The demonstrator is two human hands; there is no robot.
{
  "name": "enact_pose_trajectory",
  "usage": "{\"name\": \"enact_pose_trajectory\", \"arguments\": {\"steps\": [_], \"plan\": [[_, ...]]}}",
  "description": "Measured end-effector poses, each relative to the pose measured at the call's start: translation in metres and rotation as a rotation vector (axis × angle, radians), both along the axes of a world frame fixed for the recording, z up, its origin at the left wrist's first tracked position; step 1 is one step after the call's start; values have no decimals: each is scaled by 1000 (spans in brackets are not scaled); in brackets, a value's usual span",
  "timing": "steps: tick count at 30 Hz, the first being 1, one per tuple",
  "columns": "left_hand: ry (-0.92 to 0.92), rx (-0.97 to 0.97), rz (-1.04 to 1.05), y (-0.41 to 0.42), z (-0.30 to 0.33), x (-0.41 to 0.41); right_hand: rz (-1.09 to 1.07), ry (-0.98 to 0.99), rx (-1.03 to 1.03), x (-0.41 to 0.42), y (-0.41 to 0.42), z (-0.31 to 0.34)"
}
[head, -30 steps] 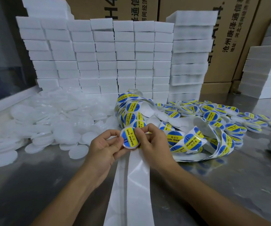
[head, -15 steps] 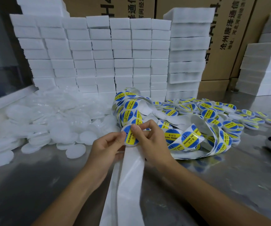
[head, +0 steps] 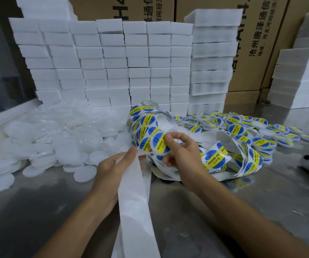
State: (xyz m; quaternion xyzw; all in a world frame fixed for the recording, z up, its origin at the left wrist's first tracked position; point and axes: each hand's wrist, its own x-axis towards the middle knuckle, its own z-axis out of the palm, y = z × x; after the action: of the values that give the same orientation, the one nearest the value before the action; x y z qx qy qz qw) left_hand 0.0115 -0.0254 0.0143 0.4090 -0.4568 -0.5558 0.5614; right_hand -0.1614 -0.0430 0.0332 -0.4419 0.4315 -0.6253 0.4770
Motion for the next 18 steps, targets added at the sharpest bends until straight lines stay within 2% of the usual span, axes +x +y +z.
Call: {"name": "enact_pose_trajectory", "arguments": {"steps": [3, 5, 9, 12, 18], "plan": [[-1, 61, 80, -4, 1, 1, -172, 126, -59, -17, -6, 6], [-49, 35, 149, -4, 0, 1, -269, 159, -89, -30, -14, 14], [-90, -12, 141, -2, -2, 2, -399, 89, -29, -62, -44, 38], [-79, 28, 127, -5, -1, 2, -382, 22, 72, -83, -72, 53], [-69, 127, -8, -5, -2, 0, -306, 12, 294, -113, -114, 47]]}}
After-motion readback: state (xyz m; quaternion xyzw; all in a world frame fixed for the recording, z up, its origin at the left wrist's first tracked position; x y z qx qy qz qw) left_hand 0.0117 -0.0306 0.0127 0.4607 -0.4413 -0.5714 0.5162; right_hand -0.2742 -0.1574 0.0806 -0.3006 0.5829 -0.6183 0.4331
